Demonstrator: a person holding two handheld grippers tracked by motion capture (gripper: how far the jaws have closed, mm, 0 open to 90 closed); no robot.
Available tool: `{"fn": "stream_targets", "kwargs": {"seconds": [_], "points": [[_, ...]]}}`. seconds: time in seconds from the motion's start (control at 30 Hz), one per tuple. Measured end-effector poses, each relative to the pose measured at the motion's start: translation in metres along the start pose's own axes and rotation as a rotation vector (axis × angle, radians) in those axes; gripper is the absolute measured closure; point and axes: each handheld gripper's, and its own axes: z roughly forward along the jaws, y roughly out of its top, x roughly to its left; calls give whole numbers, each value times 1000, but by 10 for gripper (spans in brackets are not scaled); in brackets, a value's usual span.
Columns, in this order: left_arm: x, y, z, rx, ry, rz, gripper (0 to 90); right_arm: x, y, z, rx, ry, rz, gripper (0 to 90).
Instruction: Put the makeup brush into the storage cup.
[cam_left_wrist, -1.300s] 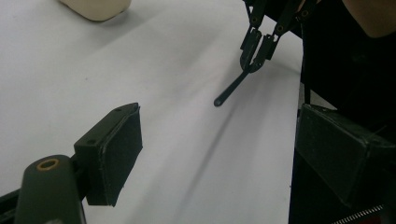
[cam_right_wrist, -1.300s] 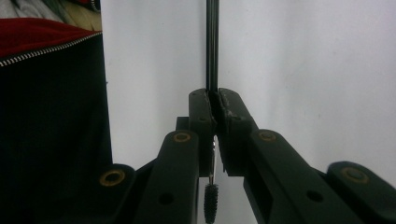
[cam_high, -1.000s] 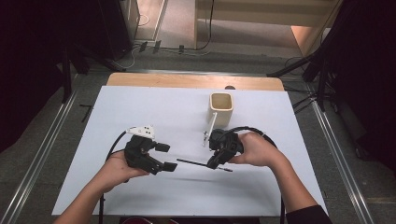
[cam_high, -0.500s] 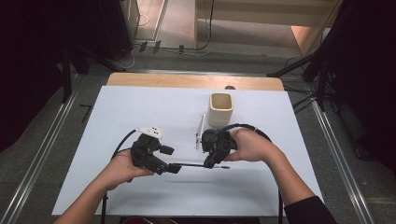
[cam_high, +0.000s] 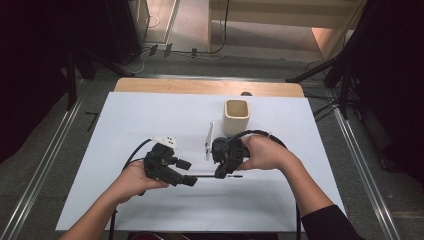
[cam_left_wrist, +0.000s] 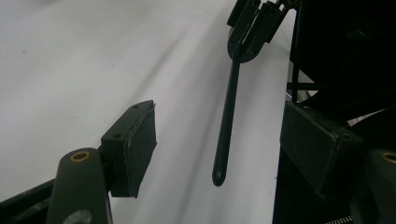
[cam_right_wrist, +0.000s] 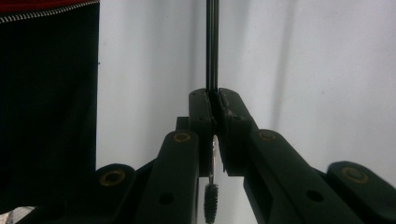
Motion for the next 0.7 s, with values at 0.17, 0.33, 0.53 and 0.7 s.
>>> {"fn": "stream_targets", "kwargs": {"seconds": [0.17, 0.33, 0.53, 0.7], "points": [[0, 0, 6, 11, -9, -5, 333, 0, 4, 1, -1, -5, -14, 865], [-1, 1, 10, 23, -10, -3, 418, 2, 7, 1, 5, -6, -28, 865], [1, 2, 15, 58, -32, -51, 673, 3, 11, 2, 7, -12, -51, 865], [3, 3, 18, 62, -50, -70, 712, 4, 14, 4, 17, -18, -58, 865]]}}
